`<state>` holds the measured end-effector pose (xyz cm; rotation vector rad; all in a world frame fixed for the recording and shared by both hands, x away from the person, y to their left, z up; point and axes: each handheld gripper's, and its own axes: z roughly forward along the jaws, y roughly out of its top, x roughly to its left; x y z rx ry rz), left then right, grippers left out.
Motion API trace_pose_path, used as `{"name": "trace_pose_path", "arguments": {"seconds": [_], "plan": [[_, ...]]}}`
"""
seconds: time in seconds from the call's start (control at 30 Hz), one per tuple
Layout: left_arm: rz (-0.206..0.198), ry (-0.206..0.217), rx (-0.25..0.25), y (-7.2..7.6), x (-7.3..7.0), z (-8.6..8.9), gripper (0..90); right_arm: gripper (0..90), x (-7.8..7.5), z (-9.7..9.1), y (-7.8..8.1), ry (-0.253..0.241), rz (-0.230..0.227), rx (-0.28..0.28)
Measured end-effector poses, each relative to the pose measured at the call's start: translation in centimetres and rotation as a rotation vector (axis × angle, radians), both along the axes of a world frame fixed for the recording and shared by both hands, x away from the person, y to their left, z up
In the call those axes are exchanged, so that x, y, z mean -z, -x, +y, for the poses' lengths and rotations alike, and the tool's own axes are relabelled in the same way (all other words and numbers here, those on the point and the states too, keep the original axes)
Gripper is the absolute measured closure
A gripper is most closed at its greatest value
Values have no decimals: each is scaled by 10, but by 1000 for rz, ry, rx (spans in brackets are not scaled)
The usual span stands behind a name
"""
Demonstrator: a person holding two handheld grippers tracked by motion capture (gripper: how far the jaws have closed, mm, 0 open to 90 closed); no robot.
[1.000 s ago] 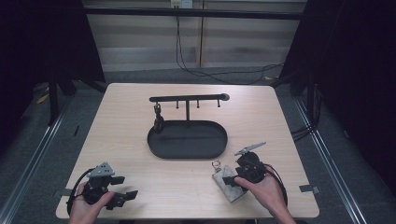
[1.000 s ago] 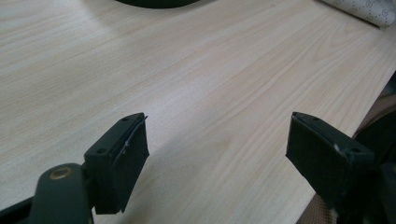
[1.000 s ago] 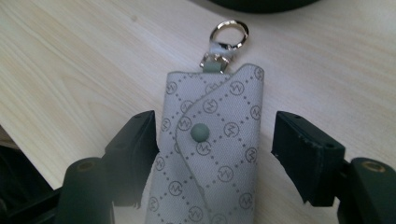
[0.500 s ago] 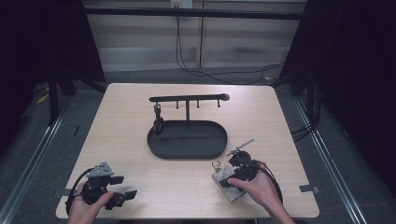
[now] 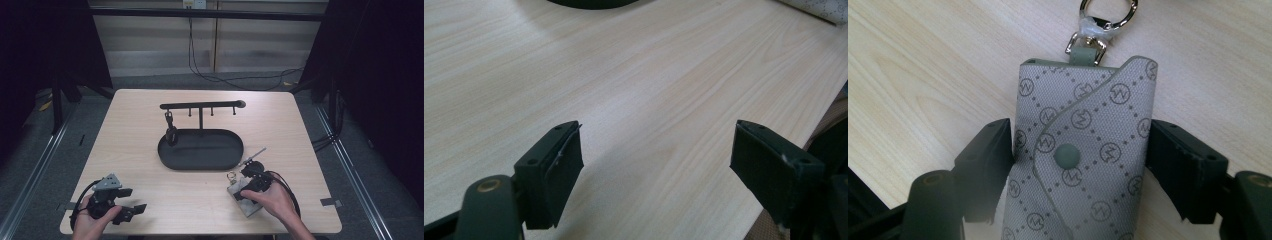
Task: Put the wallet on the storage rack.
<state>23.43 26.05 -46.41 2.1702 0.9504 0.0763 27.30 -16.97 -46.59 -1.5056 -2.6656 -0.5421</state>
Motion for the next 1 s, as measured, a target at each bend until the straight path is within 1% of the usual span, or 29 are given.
{"name": "trace_pose_path", "arguments": {"seconds": [0.1, 0.2, 0.23, 0.43, 0.57, 0.67, 0.73, 0.8, 0.87, 0.93, 1.0], "plan": [[2, 2, -3, 0, 0, 0, 206, 258, 2, 2, 0, 12, 5, -6], [4, -3, 3, 0, 0, 0, 208, 250, 5, 7, 0, 49, 10, -11], [5, -5, 4, 0, 0, 0, 208, 250, 5, 8, 0, 52, 13, -10], [1, -5, 1, 0, 0, 0, 212, 253, 5, 8, 0, 57, 14, -12], [4, -5, 1, 0, 0, 0, 212, 253, 5, 9, -1, 63, 24, -4], [4, -10, -3, 0, 1, 0, 213, 253, 5, 9, -1, 65, 17, -11], [3, -11, -3, 0, 1, 0, 213, 253, 5, 10, -2, 67, 25, -11], [3, -10, -3, 0, 0, 0, 214, 264, 4, 11, -2, 75, 34, -10], [3, -9, -4, 0, 0, 1, 215, 278, 4, 12, -3, 89, 31, -21], [5, -9, -3, 0, 1, 1, 216, 294, 3, 13, -3, 93, 49, -12], [6, -12, -2, 0, 1, 1, 216, 311, 2, 12, -4, 91, 46, -14]]}}
